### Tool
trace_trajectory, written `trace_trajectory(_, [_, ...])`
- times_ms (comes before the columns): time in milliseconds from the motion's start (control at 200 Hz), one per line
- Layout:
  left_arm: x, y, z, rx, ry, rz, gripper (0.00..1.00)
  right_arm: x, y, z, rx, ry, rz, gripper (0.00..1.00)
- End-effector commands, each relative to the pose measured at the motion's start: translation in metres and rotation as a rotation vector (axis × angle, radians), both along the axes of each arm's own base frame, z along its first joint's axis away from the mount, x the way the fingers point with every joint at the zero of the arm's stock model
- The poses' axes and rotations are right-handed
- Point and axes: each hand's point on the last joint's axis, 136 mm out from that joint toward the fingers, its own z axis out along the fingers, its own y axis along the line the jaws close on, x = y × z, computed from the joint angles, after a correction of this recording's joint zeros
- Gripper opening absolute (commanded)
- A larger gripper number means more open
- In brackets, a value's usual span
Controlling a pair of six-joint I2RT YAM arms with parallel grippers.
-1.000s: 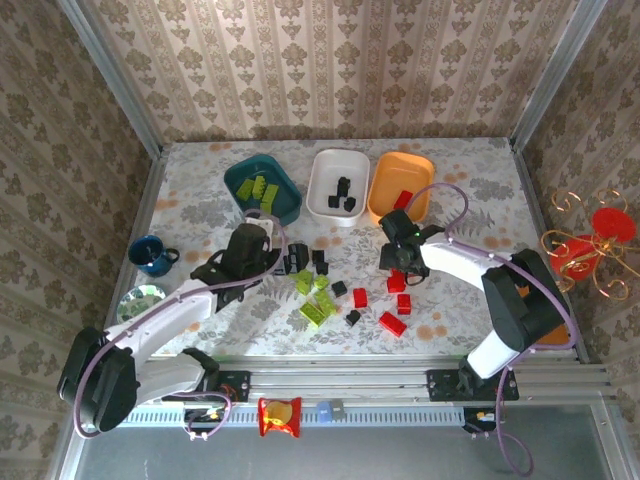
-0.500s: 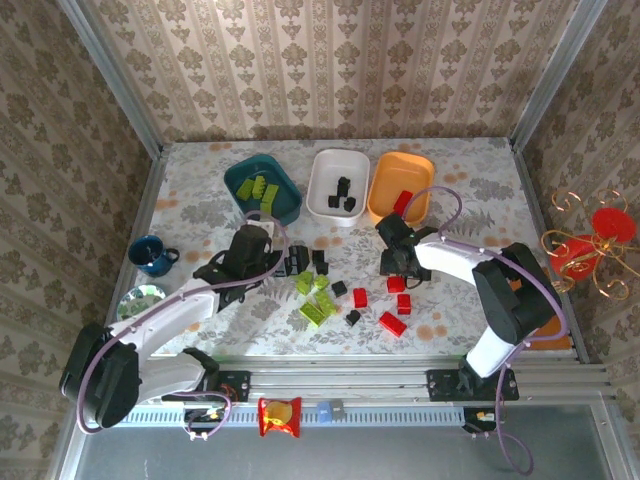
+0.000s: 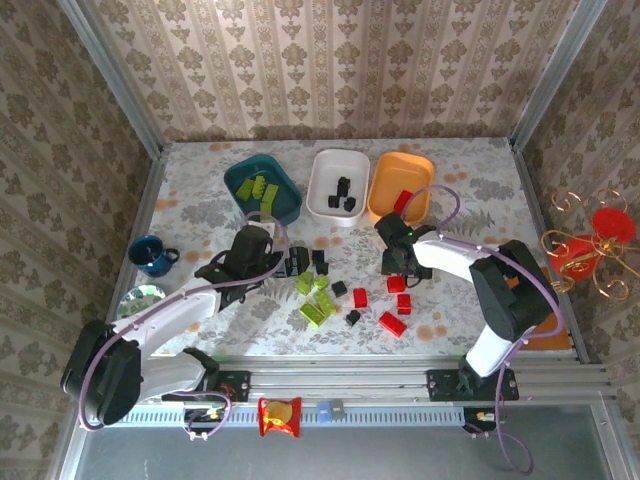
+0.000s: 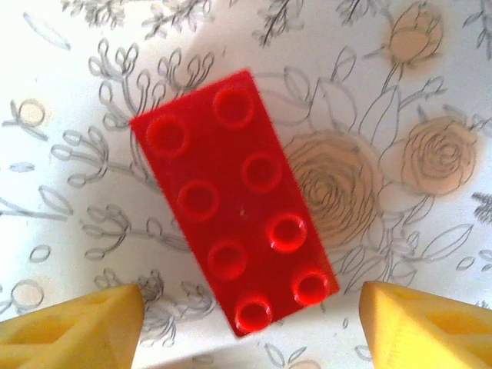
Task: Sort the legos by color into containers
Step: Pick up the lego from the center of the table, then place the lego in the container.
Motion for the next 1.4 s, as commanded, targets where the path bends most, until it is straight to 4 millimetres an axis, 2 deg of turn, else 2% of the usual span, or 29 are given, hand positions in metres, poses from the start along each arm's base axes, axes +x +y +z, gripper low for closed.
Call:
trace_trajectory(0, [-0.001, -0.002, -0.001, -0.007, 0.011, -0.005, 1.00, 0.015, -0.004, 0.000, -0.028, -0.010, 0.014, 0.69])
trace_trajectory(115, [-0.001, -0.002, -0.002, -0.002, 0.014, -0.006, 1.00, 0.020, 0.001, -0.009, -0.018, 0.017, 0.045, 0.60])
trace_trajectory(220, [-0.001, -0.002, -0.002, -0.001, 0.014, -0.008, 1.00, 0.021, 0.009, -0.008, 0.012, 0.013, 0.083, 0.48])
trace_trajectory(395, [-0.002, -0.004, 0.003, -0.023, 0.004, -0.022, 1.00, 0.025, 0.022, 0.011, 0.088, -0.059, 0.149, 0.31])
trace_trajectory(545, [-0.003, -0.006, 0.003, -0.044, 0.013, -0.030, 1.00, 0.028, 0.032, 0.054, 0.167, -0.178, 0.194, 0.21])
trace_trajectory(665, [-0.004, -0.007, 0.005, -0.057, 0.008, -0.039, 1.00, 0.030, 0.045, 0.104, 0.266, -0.290, 0.227, 0.20])
trace_trajectory(775, [-0.005, -0.007, 0.007, -0.062, -0.001, -0.039, 1.00, 0.048, 0.041, 0.145, 0.273, -0.384, 0.208, 0.21])
trace_trajectory(860, [-0.006, -0.006, 0.009, -0.065, -0.005, -0.040, 1.00, 0.071, 0.034, 0.155, 0.255, -0.396, 0.167, 0.21])
trace_trajectory(960, [-0.007, -0.005, 0.010, -0.067, -0.003, -0.038, 1.00, 0.102, 0.024, 0.142, 0.228, -0.354, 0.105, 0.20])
trace_trajectory(1080, [-0.011, -0.003, 0.010, -0.059, 0.003, -0.044, 1.00, 0.136, 0.016, 0.110, 0.182, -0.270, 0.054, 0.20])
trace_trajectory(1125, [-0.013, -0.002, 0.010, -0.054, 0.004, -0.048, 1.00, 0.141, 0.012, 0.096, 0.158, -0.222, 0.041, 0.20])
trace_trajectory(1225, [-0.016, -0.002, 0.009, -0.042, 0.009, -0.061, 1.00, 0.160, 0.010, 0.080, 0.136, -0.181, 0.025, 0.22])
trace_trajectory(1345, [-0.019, -0.003, 0.007, -0.036, 0.020, -0.077, 1.00, 0.177, 0.002, 0.072, 0.118, -0.159, -0.010, 0.27])
trace_trajectory(1390, [-0.020, -0.004, 0.006, -0.035, 0.026, -0.086, 1.00, 0.181, 0.000, 0.071, 0.118, -0.153, -0.017, 0.34])
